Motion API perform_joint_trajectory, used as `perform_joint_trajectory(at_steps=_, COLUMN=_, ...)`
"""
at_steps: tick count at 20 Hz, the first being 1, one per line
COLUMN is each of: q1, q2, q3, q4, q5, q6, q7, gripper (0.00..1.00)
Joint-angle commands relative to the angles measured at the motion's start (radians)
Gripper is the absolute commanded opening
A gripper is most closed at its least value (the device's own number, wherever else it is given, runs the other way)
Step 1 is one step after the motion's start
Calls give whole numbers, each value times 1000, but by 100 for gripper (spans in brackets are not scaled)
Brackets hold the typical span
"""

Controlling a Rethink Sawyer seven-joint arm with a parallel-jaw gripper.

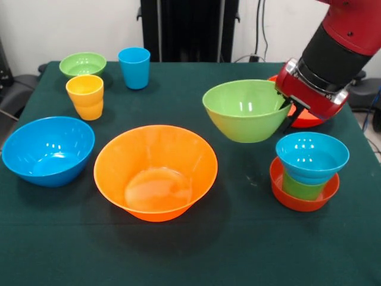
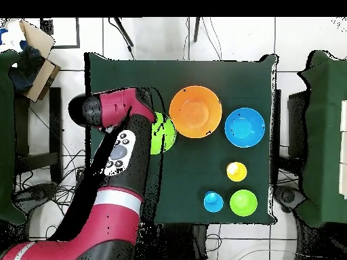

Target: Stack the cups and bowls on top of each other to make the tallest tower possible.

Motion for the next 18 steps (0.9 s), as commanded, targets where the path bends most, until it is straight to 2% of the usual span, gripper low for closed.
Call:
perform_joint_trajectory(at_steps=1, q1=-53, q2=-74, q3=87, q4=101, q5=-24, q6=-13, q7=-61, gripper=0)
perform_joint_trajectory(at_steps=4, q1=-72, q2=-155, q3=95, q4=156, q5=-15, q6=33, q7=-110, gripper=0)
perform_joint_trajectory(at_steps=9, q1=-86, q2=-223, q3=103, q4=135, q5=-19, q6=167, q7=-158, gripper=0)
perform_joint_trajectory(at_steps=12, q1=-95, q2=-228, q3=115, q4=99, q5=-25, q6=228, q7=-169, gripper=0)
perform_joint_trajectory(at_steps=15, q1=-101, q2=-219, q3=134, q4=81, q5=-24, q6=230, q7=-154, gripper=0)
perform_joint_trajectory(at_steps=18, q1=-111, q2=-160, q3=171, q4=2, q5=-13, q6=222, q7=-131, gripper=0)
